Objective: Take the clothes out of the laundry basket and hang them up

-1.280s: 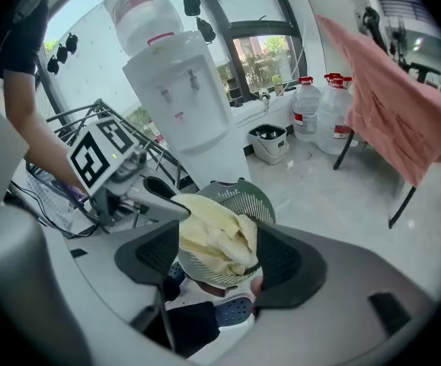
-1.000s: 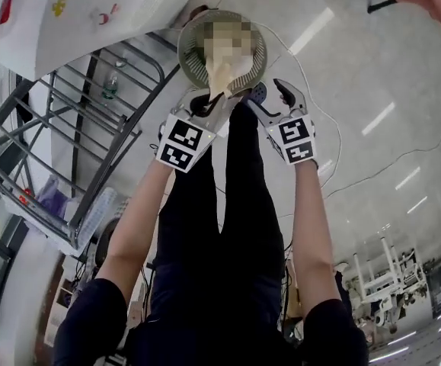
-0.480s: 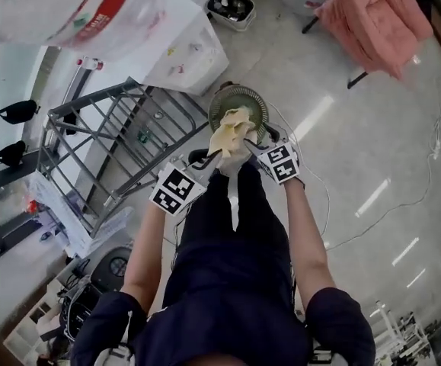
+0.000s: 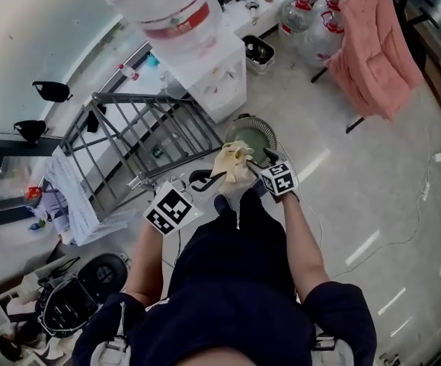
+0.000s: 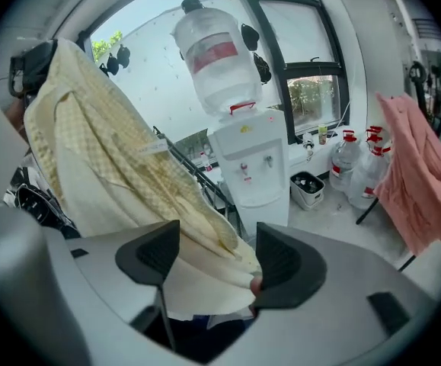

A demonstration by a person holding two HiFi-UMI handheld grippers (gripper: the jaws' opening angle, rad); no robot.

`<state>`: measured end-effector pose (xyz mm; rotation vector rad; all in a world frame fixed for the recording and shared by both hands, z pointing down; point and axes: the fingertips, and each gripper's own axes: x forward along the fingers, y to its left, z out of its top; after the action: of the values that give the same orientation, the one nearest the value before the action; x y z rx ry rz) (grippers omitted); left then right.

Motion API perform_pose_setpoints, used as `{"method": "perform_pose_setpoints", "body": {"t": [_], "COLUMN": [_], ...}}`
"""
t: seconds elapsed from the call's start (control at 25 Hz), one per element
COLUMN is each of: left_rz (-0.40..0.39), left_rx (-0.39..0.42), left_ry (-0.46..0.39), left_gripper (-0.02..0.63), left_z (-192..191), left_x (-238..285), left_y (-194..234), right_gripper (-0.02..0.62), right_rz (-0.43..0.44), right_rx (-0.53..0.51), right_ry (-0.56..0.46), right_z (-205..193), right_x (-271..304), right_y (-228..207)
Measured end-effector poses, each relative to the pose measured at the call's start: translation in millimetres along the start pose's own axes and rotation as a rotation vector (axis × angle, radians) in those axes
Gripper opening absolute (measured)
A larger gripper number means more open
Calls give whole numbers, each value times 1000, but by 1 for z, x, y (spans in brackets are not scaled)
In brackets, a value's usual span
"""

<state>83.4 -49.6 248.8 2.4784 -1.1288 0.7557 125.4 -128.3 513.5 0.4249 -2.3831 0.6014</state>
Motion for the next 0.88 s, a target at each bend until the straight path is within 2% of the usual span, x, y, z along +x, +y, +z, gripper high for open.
{"method": "perform_pose_setpoints", "body": {"t": [0.12, 0.24, 0.56, 0.6, 0.68, 0.88], "left_rz": [12, 17, 97, 108, 139, 238], "left_rx": [13, 23, 55, 51, 36, -50], "left_ry": [-20, -48, -139, -147, -137, -127], "left_gripper": [25, 25, 25, 25, 25, 25], "left_z": [9, 13, 11, 7, -8, -67], "left_x": [-39, -78, -186, -197, -219, -282], "left_y": [-12, -26, -51, -54, -57, -68], "right_gripper": [311, 311, 295, 219, 10, 6], "right_rz": [55, 96, 239, 251, 247, 277], "right_rx": [25, -6, -74, -99, -151, -254], "right_ry": [-2, 23, 90, 87, 84, 86], "right_z": [10, 11, -11, -10, -7, 14], "right_x": [17, 38, 98, 102, 106, 98], "right_y": [29, 65, 165, 176, 194, 228]}}
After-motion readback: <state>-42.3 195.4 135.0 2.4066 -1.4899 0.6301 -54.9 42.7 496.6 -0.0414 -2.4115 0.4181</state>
